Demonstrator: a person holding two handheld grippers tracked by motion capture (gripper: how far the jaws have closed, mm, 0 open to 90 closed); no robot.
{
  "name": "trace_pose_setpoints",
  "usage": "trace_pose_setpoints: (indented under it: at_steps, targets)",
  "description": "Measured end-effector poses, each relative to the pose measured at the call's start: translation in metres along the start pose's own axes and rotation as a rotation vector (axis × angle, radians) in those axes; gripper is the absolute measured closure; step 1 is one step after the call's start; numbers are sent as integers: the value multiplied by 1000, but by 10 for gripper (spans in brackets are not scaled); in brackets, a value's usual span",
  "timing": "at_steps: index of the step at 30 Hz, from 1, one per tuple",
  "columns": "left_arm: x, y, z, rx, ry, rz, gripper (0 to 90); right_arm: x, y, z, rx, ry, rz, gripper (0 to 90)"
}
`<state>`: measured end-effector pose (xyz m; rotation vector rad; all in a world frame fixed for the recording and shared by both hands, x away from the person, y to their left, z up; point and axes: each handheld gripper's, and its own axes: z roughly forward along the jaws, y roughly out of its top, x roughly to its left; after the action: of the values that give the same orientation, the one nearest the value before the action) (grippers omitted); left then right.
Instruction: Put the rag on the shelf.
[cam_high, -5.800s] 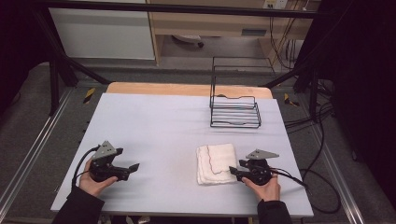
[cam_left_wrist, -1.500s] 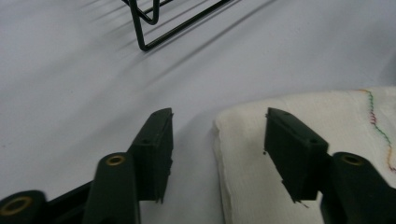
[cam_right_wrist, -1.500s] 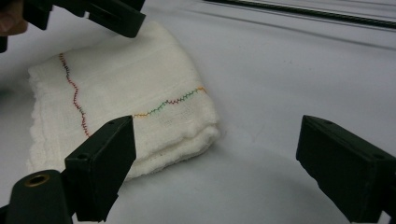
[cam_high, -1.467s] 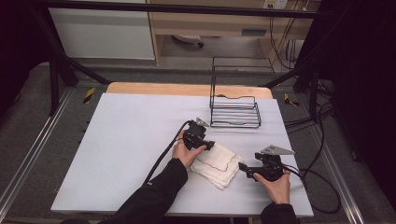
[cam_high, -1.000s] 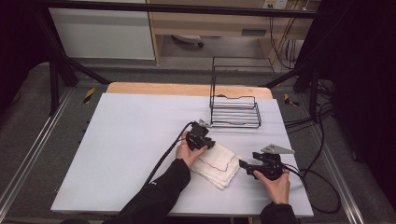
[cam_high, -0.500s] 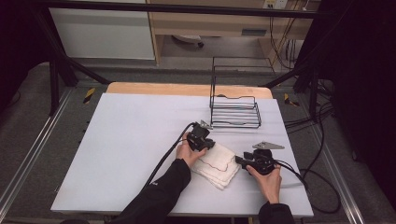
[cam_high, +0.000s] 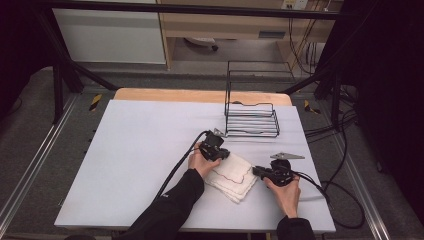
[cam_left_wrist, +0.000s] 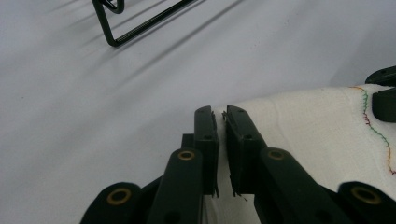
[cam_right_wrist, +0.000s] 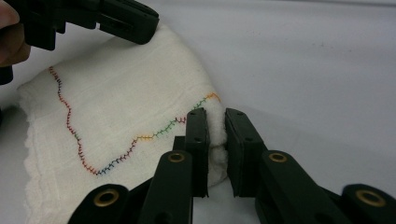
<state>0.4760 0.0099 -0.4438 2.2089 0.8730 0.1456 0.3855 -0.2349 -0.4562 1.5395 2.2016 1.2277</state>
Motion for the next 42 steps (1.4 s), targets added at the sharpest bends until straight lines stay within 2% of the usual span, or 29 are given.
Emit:
trace_pose_setpoints:
  at_steps: [5, 9, 13, 15, 16, 21, 25, 31, 34, 38, 42]
  targets:
    - [-1, 0, -4, -15, 2, 3, 846, 1, 1, -4, -16, 9, -2, 826]
    - [0, 0, -15, -54, -5, 4, 847, 4, 4, -8, -39, 11, -24, 826]
    - [0, -2, -31, -102, -12, 1, 848, 12, 8, -15, -94, 12, -75, 829]
    - [-1, -4, -38, -129, -16, 2, 848, 14, 9, -16, -98, 14, -81, 829]
    - [-1, -5, -42, -140, -15, 5, 848, 17, 10, -18, -113, 14, -106, 829]
    - [-4, -11, -56, -188, -11, 20, 848, 23, 12, -21, -137, 13, -122, 829]
    - [-6, -13, -65, -228, -27, 15, 849, 26, 13, -26, -156, 20, -126, 831]
    - [-13, -15, -83, -282, -30, 27, 850, 32, 17, -35, -191, 17, -159, 833]
    - [-14, -15, -88, -299, -33, 28, 850, 35, 19, -39, -212, 16, -175, 834]
    - [-19, -17, -98, -320, -17, 50, 850, 39, 21, -43, -232, 16, -186, 834]
    - [-21, -20, -105, -342, -14, 44, 850, 45, 23, -47, -252, 18, -206, 836]
